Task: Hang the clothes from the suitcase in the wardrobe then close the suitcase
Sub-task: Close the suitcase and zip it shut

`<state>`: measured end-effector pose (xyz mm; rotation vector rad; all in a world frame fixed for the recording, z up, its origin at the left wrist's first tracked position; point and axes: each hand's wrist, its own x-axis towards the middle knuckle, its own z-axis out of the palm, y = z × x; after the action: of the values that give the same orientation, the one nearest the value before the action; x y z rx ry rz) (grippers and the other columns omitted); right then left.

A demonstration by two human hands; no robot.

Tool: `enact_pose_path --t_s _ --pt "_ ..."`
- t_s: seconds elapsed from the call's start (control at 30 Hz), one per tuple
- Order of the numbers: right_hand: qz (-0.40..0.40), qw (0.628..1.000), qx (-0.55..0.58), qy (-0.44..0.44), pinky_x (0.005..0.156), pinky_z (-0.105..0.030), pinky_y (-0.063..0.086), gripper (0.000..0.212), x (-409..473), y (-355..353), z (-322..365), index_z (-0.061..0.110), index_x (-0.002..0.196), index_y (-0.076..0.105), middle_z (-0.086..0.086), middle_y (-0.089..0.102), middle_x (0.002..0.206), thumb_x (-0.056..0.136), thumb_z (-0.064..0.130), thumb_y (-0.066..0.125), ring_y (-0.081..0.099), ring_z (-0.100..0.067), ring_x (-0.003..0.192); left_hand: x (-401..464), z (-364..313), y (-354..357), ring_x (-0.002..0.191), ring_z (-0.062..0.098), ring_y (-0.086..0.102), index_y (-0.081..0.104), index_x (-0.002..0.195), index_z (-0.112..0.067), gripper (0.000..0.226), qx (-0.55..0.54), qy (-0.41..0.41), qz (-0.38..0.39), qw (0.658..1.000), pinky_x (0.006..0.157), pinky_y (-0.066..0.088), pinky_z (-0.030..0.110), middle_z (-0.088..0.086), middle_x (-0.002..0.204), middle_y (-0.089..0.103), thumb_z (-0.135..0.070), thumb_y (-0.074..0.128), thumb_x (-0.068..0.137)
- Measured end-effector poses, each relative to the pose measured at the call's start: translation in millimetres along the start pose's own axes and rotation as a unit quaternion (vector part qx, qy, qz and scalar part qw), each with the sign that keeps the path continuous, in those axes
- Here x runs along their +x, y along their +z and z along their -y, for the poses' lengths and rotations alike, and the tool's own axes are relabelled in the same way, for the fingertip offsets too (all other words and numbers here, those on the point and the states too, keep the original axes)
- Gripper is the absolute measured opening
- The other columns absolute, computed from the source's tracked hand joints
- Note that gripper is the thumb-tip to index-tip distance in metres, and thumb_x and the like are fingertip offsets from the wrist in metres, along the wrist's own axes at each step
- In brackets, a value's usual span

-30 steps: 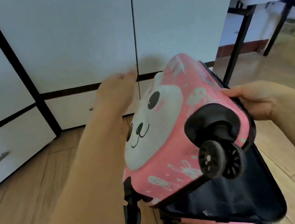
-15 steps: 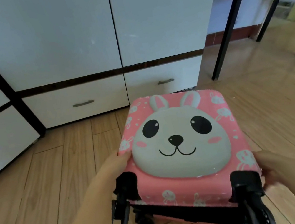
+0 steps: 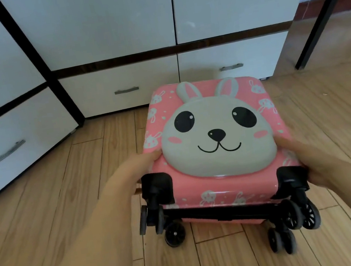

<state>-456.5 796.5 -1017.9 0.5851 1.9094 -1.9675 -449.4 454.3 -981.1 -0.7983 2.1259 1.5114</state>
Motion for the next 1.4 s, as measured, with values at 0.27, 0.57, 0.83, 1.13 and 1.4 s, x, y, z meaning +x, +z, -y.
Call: enact_pose_path --t_s 0.27,0.57,0.83,1.13,1.4 --pt "-0.145 0.968 -0.205 0.027 0.095 -0.042 0.045 0.103 4 7 2 0.007 0.131 0.052 -0.016 0.057 0.127 0.069 0.087 0.037 0.056 -0.034 0.111 -8 33 6 0.078 0.013 0.055 0.057 0.089 -0.020 0.047 -0.184 -0.029 0.011 0.982 0.084 0.040 0.030 0.000 0.087 0.062 -0.060 0.033 0.094" --pt "-0.124 0.984 -0.117 0.056 0.044 -0.023 0.037 0.058 -44 14 13 0.004 0.076 0.050 -0.013 0.053 0.055 0.093 0.058 0.037 0.053 -0.023 0.047 -1 58 14 0.071 0.019 0.066 0.067 0.095 -0.015 0.052 -0.229 -0.070 0.101 0.966 0.070 0.055 0.034 0.003 0.084 0.071 -0.055 0.035 0.097" --pt "-0.248 0.962 -0.096 0.063 0.098 -0.048 0.045 0.108 -7 -36 -37 0.015 0.120 0.061 -0.007 0.062 0.119 0.042 0.091 0.059 0.061 -0.031 0.105 12 108 38 0.071 0.012 0.060 0.065 0.090 -0.012 0.024 0.008 0.095 -0.002 0.995 0.057 0.049 0.015 -0.002 0.075 0.063 0.009 0.055 0.084" --pt "-0.030 0.982 -0.182 -0.028 0.082 -0.038 0.051 0.097 -47 3 -10 0.013 0.110 0.064 -0.011 0.071 0.106 0.033 0.068 0.084 0.069 -0.026 0.095 30 119 34 0.069 0.017 0.054 0.066 0.082 -0.013 0.018 0.257 0.136 -0.158 0.944 0.053 0.036 0.026 0.001 0.078 0.063 -0.011 0.051 0.091" --pt "-0.217 0.889 -0.392 -0.100 0.076 -0.045 0.052 0.116 -22 36 -58 0.010 0.120 0.039 -0.007 0.054 0.106 0.038 0.087 0.067 0.057 -0.028 0.093 30 130 18 0.066 0.020 0.054 0.064 0.081 -0.010 0.025 0.198 0.151 -0.230 0.941 0.049 0.031 0.027 0.005 0.073 0.063 -0.016 0.045 0.096"
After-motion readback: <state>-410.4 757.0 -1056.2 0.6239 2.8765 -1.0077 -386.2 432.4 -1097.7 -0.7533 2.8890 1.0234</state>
